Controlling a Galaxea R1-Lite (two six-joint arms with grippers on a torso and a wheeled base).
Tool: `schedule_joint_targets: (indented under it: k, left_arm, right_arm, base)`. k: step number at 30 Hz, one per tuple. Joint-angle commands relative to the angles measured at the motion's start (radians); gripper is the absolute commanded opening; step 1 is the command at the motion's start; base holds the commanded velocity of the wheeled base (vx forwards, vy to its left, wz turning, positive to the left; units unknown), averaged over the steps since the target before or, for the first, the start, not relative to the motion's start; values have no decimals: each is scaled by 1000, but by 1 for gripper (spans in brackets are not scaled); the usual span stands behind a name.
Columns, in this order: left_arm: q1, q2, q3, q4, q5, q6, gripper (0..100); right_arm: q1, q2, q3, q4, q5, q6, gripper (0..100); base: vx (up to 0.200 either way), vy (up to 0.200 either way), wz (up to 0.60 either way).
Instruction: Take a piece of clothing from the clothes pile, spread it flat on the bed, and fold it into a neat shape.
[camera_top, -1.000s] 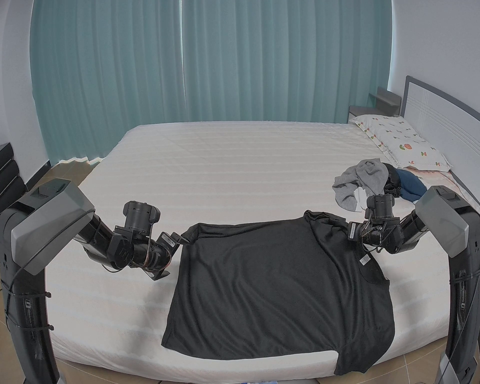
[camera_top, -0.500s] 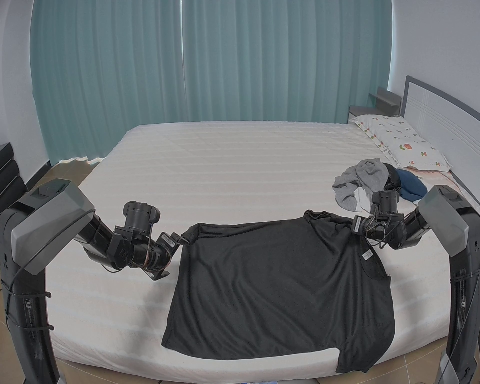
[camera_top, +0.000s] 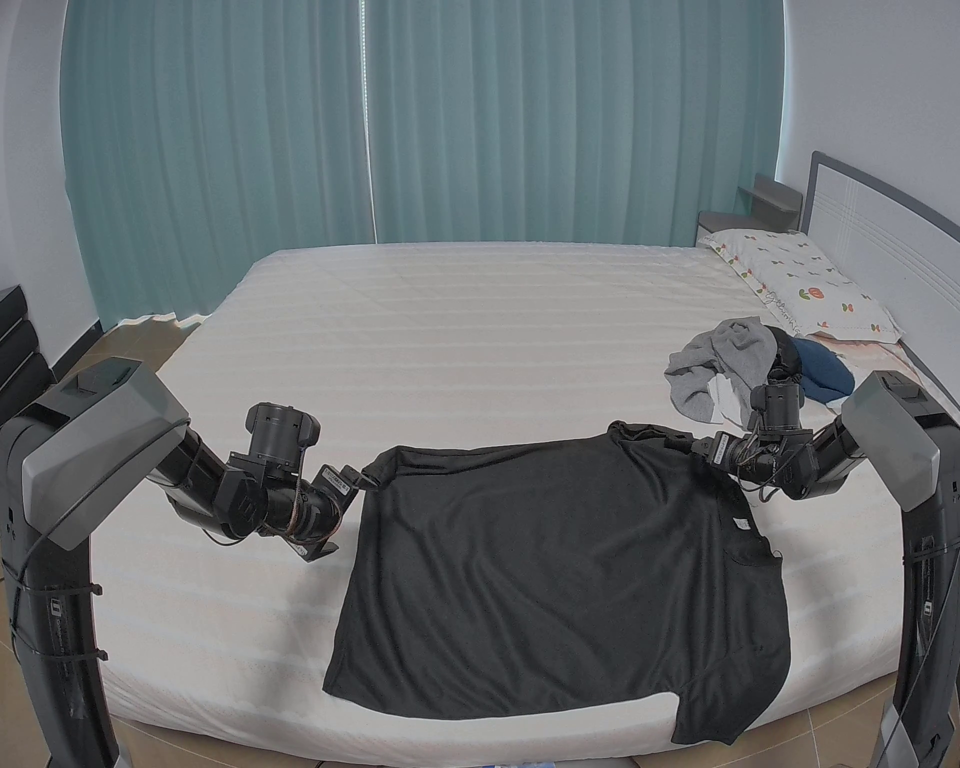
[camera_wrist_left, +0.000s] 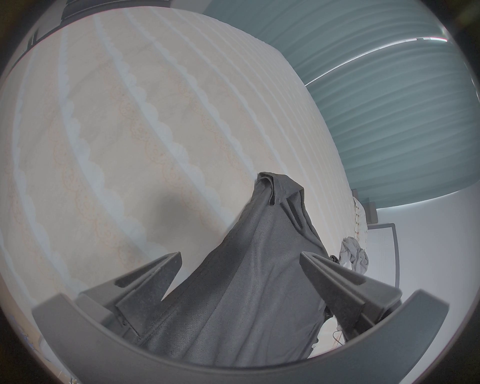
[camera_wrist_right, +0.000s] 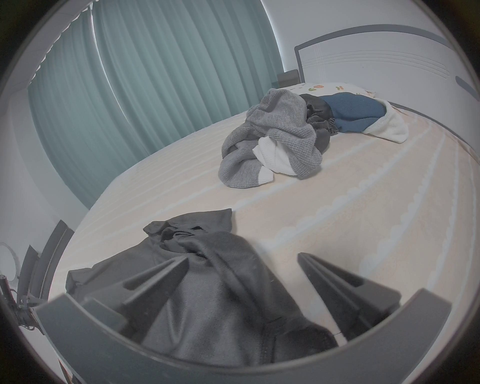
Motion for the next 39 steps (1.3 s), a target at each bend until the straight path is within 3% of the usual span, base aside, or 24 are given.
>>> schedule_joint_targets:
  k: [1,3,4,9,16,19,30,39]
  left_arm:
    - [-1,-46,44,-2,-5,1,100]
    - [-3,-48,45,-2,-5,1,100]
    - [-7,-80,64,-1,-7,-2,100]
    - [-13,-149,145,-18,-7,-1,100]
    - [-47,-186,248,-74,6,-1,100]
    - [-64,-196,285,-97,7,-1,100]
    - [-66,-192,300,-104,-2,-12,100]
    - [-82,-203,314,-104,-2,-31,100]
  right_arm:
    - [2,-77,67,-2,20,67,100]
    - [2,-82,70,-2,23,72,100]
    - [13,-151,124,2,73,167,100]
    - [30,-240,271,-15,82,233,100]
    - [31,-405,475,-58,91,332,100]
    - [33,-490,567,-74,134,389,100]
    - [31,-562,694,-74,234,389,100]
    - [60,-560,740,-76,229,374,100]
  base:
    - [0,0,0]
    - [0,0,0]
    - [0,0,0]
    - [0,0,0]
    - [-200,0,0]
    - [-200,0,0]
    - [-36,0,0]
    - [0,-133,0]
